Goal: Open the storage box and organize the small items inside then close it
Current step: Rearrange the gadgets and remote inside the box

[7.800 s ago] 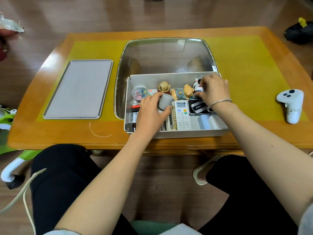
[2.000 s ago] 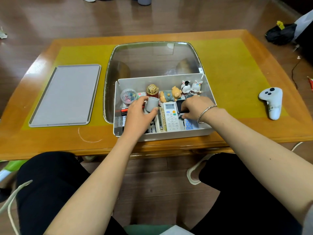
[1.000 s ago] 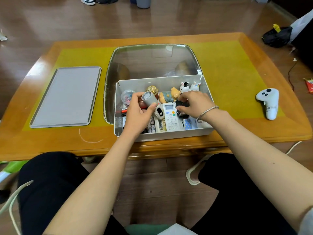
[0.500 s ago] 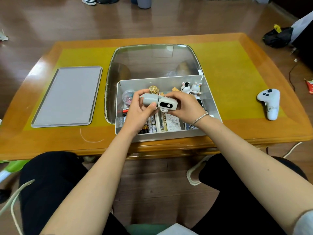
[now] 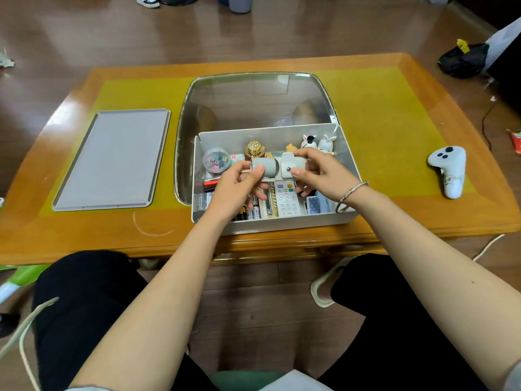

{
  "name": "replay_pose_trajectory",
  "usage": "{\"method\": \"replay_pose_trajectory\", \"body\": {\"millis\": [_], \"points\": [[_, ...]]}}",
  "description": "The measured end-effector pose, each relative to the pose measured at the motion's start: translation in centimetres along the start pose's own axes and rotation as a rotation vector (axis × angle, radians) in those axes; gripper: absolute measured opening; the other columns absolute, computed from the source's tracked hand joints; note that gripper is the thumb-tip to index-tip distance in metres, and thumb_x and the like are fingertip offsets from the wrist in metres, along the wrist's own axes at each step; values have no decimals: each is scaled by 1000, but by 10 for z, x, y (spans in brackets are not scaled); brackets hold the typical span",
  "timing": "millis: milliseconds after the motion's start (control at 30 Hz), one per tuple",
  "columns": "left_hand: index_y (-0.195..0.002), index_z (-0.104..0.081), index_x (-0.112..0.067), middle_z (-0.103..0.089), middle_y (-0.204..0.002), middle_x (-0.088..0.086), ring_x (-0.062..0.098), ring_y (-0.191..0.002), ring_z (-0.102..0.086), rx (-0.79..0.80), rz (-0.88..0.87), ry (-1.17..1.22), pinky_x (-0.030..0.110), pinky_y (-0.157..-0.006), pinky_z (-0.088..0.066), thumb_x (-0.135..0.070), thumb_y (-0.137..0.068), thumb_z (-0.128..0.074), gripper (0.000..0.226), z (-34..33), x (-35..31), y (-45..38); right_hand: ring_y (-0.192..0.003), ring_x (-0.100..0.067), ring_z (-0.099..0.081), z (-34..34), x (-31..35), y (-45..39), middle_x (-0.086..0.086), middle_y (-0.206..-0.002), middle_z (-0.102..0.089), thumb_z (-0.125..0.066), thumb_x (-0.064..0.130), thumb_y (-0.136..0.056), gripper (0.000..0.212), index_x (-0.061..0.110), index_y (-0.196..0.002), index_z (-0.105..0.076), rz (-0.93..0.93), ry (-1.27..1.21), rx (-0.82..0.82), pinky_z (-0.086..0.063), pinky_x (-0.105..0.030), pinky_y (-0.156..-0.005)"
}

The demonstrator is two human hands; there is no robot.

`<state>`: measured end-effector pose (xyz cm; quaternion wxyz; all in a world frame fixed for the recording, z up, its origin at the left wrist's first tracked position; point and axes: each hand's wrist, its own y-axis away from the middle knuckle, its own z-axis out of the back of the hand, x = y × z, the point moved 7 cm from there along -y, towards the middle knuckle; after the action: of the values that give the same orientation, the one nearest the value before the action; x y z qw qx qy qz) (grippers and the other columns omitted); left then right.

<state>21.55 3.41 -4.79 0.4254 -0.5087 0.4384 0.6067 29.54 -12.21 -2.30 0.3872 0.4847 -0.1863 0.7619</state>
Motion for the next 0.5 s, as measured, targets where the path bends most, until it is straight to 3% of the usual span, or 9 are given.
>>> {"method": "replay_pose_trajectory", "body": {"millis": [67, 133, 267, 333, 400, 500], "points": [[-114, -51, -20, -71, -89, 2, 12, -75, -70, 21, -44, -18, 21, -50, -52, -24, -97, -54, 18, -3, -5, 2, -72, -21, -66, 2, -1, 1, -32, -85, -53, -56, 7, -92, 42, 6, -132, -44, -13, -41, -35, -59, -32, -67], [-114, -47, -26, -69, -97, 0, 11, -85, -70, 32, -108, -23, 20, -59, -54, -17, -96, -56, 23, -5, -10, 5, -76, -19, -66, 5, -3, 0, -12, -86, -62, -58, 7, -91, 43, 5, -131, -44, -44, -163, -64, -58, -30, -73], [-115, -42, -27, -64, -108, 2, 20, -91, -67, 4, -183, -68, 31, -81, -56, -12, -95, -58, 30, -6, -15, 6, -90, -25, -69, -7, -7, -1, -12, -101, -66, -58, 25, -92, 24, 8, -109, -55, -173, -357, -4, -58, -35, -78], [-112, -42, -23, -62, -99, -3, 15, -77, -60, 17, -213, -102, 31, -78, -55, -10, -93, -60, 29, -13, -18, 5, -98, -24, -67, -9, -7, -2, -10, -103, -66, -58, 26, -91, 28, 9, -112, -51, -183, -417, -26, -58, -39, -79], [-109, -41, -16, -60, -97, -8, -2, -72, -55, 46, -240, -162, 20, -71, -49, -13, -91, -64, 30, -24, -21, 3, -100, -23, -67, -3, -4, -3, -11, -103, -66, -61, 19, -90, 27, 12, -113, -49, -140, -472, -82, -58, -42, -78], [-111, -42, -14, -62, -108, -2, 0, -92, -59, 83, -280, -369, 24, -78, -48, -25, -88, -68, 37, -40, -23, -5, -91, -23, -68, 11, -1, -3, -14, -94, -65, -66, 9, -85, 34, 13, -113, -47, -98, -532, -172, -60, -41, -68]]}}
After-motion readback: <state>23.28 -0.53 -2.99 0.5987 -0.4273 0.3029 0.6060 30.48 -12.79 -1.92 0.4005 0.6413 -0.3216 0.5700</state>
